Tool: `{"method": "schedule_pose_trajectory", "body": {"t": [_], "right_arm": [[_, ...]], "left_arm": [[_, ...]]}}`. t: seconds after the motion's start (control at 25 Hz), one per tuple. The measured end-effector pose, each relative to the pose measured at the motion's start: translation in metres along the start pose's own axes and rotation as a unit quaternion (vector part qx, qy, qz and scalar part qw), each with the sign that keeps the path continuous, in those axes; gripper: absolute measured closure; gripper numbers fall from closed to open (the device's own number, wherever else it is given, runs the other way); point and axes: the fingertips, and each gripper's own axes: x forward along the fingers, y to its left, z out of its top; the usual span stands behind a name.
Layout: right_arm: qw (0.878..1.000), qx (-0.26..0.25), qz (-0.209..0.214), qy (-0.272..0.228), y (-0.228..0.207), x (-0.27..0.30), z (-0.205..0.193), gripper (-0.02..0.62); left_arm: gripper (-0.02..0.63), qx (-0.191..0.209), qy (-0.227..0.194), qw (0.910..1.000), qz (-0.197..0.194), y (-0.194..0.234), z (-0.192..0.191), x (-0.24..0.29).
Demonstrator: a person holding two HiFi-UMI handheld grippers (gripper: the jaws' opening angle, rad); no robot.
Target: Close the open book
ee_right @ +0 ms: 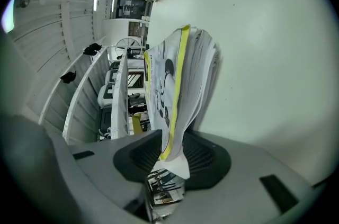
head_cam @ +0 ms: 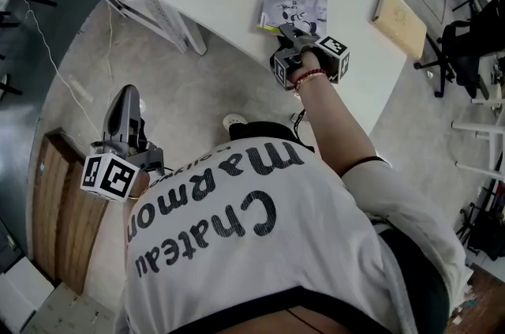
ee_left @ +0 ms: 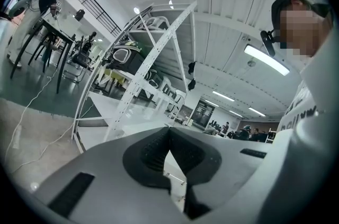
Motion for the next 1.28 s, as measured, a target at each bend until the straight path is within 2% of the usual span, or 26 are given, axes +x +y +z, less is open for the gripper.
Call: {"method": "schedule_pose_trajectory", "body": {"t": [0.4,1.28], "right_arm": [[1.000,-0.025,-0.008,-0.007,-0.001,-0.005,0.003,0.472],[0.999,-0.040,-0.012,-0.028,-0.001,-0.018,0.008,0.471]], "left_arm": [[0.583,-0.003,0.000,1.0000,0.000,0.004,0.001,-0.005],[0.583,-0.002,-0.006,1.0000,-0.002,0.005,0.001,-0.015]]}}
